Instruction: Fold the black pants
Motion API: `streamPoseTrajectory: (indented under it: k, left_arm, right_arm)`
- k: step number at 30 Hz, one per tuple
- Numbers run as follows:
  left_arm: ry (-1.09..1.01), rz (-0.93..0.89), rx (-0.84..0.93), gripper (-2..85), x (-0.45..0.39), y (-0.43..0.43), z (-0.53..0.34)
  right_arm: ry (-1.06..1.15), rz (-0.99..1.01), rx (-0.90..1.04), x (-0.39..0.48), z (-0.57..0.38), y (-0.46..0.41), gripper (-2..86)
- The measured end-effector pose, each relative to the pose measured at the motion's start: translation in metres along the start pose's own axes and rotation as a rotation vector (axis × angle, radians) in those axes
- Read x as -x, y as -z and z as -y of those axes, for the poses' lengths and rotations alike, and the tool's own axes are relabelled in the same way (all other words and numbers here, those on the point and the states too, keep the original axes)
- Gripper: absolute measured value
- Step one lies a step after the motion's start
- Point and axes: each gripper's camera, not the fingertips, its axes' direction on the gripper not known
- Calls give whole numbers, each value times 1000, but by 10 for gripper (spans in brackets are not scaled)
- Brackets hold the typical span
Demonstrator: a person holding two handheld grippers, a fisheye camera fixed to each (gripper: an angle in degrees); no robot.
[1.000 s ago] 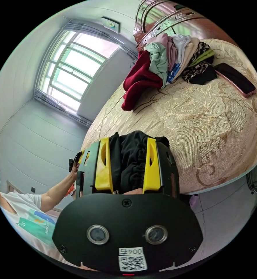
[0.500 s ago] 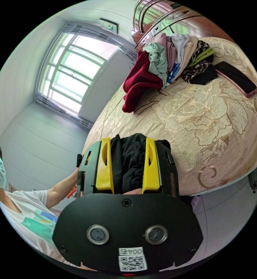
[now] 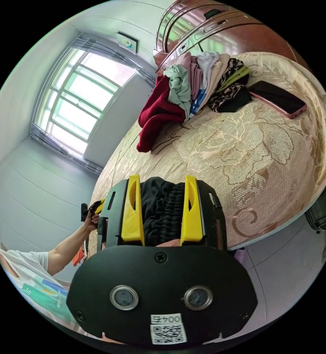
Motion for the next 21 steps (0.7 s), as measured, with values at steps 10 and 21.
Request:
streamPoseTrajectory:
  k: [10, 21]
  left_arm:
    - [13, 35, 4, 74, 19, 0, 10]
    - [14, 56, 63, 36, 20, -1, 15]
  right_arm:
    - [-20, 20, 60, -14, 2, 6, 173]
    - [-84, -36, 39, -8, 16, 13, 180]
